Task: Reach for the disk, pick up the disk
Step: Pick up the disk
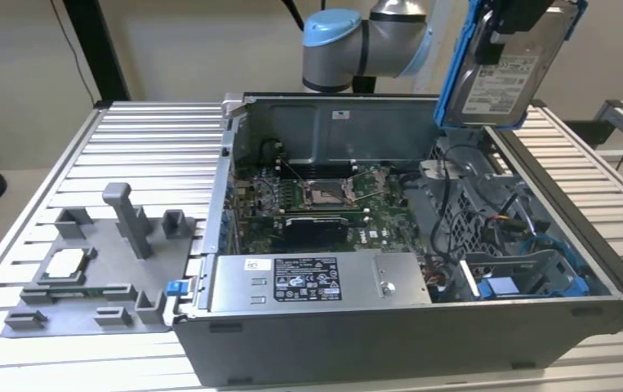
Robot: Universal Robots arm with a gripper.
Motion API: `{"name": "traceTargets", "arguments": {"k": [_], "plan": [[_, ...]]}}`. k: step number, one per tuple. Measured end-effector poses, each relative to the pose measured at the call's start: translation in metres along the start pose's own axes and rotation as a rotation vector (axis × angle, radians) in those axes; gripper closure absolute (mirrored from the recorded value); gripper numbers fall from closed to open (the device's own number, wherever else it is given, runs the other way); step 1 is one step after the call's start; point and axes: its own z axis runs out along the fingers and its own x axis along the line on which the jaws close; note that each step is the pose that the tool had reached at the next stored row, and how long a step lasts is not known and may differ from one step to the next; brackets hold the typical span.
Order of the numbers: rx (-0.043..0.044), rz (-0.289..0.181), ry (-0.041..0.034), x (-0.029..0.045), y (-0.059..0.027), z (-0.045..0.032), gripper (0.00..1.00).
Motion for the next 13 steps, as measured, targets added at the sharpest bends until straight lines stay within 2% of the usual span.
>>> {"name": "traceTargets", "arguments": {"k": [13], "plan": [[-0.0006,0.000,0.0000,0.0091,-0.0077,-0.0001,1.00]]}}
